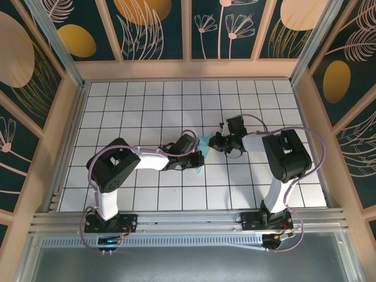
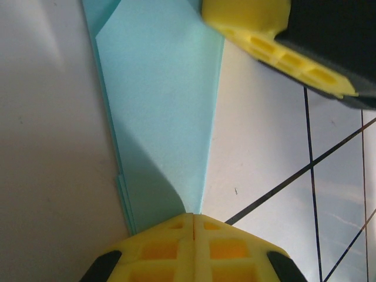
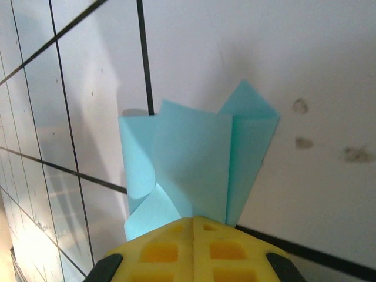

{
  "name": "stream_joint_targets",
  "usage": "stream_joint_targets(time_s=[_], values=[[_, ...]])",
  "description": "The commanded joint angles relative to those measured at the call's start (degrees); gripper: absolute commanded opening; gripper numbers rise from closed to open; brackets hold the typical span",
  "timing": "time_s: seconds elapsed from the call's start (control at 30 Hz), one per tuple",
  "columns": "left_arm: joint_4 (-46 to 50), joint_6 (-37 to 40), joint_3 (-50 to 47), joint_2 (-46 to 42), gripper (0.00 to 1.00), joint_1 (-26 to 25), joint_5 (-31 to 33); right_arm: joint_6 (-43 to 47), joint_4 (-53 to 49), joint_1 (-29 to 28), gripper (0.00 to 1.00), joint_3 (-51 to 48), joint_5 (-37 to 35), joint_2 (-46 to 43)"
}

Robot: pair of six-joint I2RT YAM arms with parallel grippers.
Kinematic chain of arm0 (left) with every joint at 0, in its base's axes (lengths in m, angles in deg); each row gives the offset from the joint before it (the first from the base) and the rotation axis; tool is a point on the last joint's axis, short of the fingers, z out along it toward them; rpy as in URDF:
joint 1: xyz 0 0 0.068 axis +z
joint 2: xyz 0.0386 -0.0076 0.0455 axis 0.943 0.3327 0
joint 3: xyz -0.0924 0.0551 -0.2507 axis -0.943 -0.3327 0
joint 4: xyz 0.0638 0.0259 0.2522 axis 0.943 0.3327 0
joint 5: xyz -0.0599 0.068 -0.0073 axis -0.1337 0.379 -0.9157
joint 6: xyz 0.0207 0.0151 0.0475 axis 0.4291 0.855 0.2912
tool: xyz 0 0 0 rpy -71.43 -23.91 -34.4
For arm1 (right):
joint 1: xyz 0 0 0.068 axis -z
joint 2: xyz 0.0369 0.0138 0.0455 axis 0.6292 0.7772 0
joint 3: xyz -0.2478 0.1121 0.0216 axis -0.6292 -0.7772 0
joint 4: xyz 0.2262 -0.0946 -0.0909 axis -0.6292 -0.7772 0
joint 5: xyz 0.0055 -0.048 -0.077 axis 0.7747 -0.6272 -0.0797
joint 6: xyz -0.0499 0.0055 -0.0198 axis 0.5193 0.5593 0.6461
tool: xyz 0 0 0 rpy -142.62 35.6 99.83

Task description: Fold a paper plane with a square sheet of paper (fold left side to right side)

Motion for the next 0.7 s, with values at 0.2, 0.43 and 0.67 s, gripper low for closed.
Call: stream_joint_targets(time_s=[0.2,0.43,0.67], values=[[11.9,0.5,-3.4,3.5,0.0,-0.1,1.0,2.3,1.8,4.5,0.0,3.7,-7.2,4.2],[11.7,0.5,-3.3,3.5,0.0,-0.1,0.9,2.9,1.6,6.8,0.0,5.9,-6.2,5.9],[11.5,0.4,-3.3,3.3,0.0,-0.1,1.0,3.6,0.9,8.7,0.0,8.6,-5.7,8.0]])
